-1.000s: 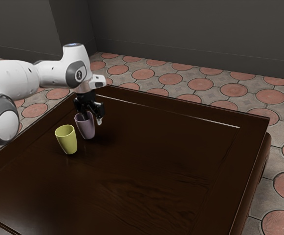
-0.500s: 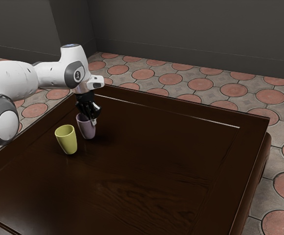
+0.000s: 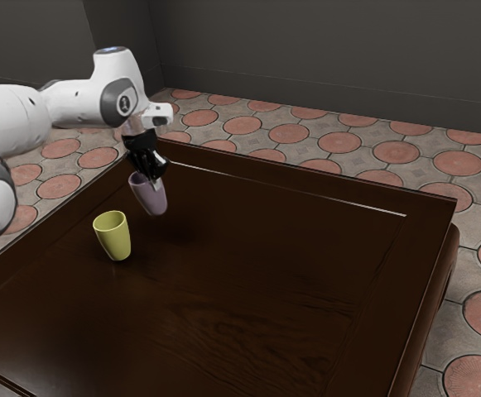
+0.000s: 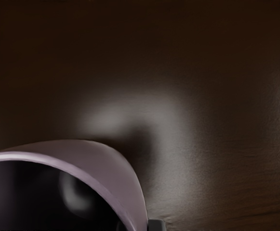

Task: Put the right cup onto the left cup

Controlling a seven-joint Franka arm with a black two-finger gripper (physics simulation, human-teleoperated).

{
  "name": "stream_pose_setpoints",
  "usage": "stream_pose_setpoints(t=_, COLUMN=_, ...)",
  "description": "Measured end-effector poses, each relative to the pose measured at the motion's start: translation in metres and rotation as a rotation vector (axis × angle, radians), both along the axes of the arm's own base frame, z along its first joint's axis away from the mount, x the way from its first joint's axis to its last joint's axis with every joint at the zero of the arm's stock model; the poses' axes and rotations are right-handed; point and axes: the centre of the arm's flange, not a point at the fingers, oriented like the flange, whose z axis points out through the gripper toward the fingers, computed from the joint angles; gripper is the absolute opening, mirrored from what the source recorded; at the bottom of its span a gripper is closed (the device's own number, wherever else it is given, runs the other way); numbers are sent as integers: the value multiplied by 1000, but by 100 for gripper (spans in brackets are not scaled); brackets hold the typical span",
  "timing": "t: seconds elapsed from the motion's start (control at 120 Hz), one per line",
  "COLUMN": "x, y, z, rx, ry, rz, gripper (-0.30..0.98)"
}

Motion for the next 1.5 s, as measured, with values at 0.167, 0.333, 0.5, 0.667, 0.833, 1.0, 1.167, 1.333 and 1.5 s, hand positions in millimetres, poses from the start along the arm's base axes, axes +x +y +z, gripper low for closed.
stream_pose_setpoints(t=0.167, x=-19, y=-11, z=33, rx=15, ry=22, rz=-20, gripper=-10)
stream_pose_setpoints(t=0.333, x=-45, y=-13, z=46, rx=79, ry=79, rz=-35, gripper=-10)
stream_pose_setpoints(t=0.5, x=-68, y=-1, z=54, rx=137, ry=116, rz=-16, gripper=-10)
stream_pose_setpoints(t=0.667, x=-83, y=8, z=49, rx=149, ry=151, rz=7, gripper=-10)
stream_pose_setpoints(t=0.833, x=-87, y=11, z=41, rx=151, ry=167, rz=21, gripper=-10)
stream_pose_setpoints(t=1.0, x=-89, y=12, z=35, rx=151, ry=179, rz=32, gripper=-10)
stream_pose_setpoints(t=1.167, x=-89, y=11, z=34, rx=151, ry=179, rz=37, gripper=-10)
stream_pose_setpoints(t=1.333, x=-85, y=5, z=33, rx=155, ry=176, rz=32, gripper=-10)
stream_pose_setpoints(t=1.5, x=-80, y=9, z=8, rx=157, ry=202, rz=35, gripper=-10)
